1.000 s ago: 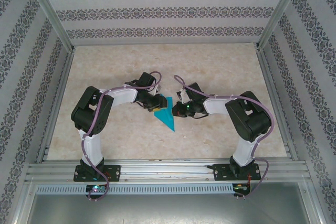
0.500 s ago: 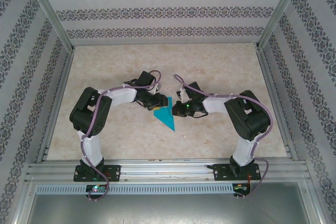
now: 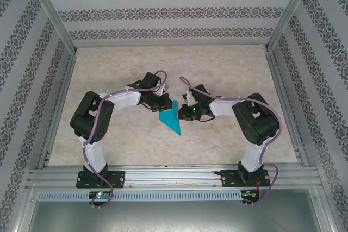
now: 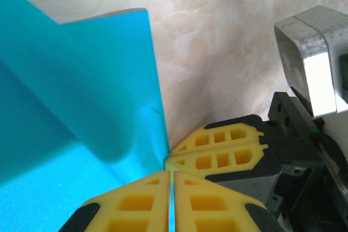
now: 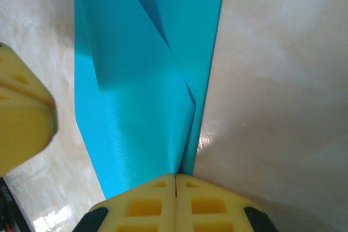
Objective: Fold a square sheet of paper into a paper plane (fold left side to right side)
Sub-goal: Fourth fold the wing at the center of the table.
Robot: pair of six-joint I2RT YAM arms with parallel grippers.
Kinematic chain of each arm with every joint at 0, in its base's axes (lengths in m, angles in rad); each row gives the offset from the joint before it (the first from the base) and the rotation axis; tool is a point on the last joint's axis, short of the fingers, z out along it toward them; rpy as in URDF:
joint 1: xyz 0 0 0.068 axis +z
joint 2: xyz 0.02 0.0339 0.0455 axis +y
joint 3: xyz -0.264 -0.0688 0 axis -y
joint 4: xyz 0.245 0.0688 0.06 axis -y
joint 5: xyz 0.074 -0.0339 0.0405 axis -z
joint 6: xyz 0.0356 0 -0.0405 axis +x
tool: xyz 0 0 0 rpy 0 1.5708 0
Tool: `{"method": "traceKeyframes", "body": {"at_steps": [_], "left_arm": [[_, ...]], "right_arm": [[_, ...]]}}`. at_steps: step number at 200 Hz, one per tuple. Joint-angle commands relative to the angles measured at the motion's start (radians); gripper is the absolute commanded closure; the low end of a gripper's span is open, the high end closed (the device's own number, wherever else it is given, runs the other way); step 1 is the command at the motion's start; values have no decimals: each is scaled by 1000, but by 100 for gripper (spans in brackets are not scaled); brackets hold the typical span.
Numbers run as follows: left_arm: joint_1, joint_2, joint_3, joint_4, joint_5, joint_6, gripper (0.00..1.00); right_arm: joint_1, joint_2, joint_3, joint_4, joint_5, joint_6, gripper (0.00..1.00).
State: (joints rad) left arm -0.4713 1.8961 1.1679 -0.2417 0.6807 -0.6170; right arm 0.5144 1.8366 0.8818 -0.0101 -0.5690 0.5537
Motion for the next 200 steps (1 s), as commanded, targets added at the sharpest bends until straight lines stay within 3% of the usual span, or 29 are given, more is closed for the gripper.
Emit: {"method": "traceKeyframes", "body": {"at_steps": [1,77,200], "left_arm": [[-12,39,7,69,62,-22,92],[-10,83,3,30,-12,3,93],[10,117,-63,61,-32,-7,94]], "right_arm": [[6,78,-20,-98,119,-6,100],[6,86,-9,-139,136,-21,100],[7,99,5,-166,136,-36,100]]}}
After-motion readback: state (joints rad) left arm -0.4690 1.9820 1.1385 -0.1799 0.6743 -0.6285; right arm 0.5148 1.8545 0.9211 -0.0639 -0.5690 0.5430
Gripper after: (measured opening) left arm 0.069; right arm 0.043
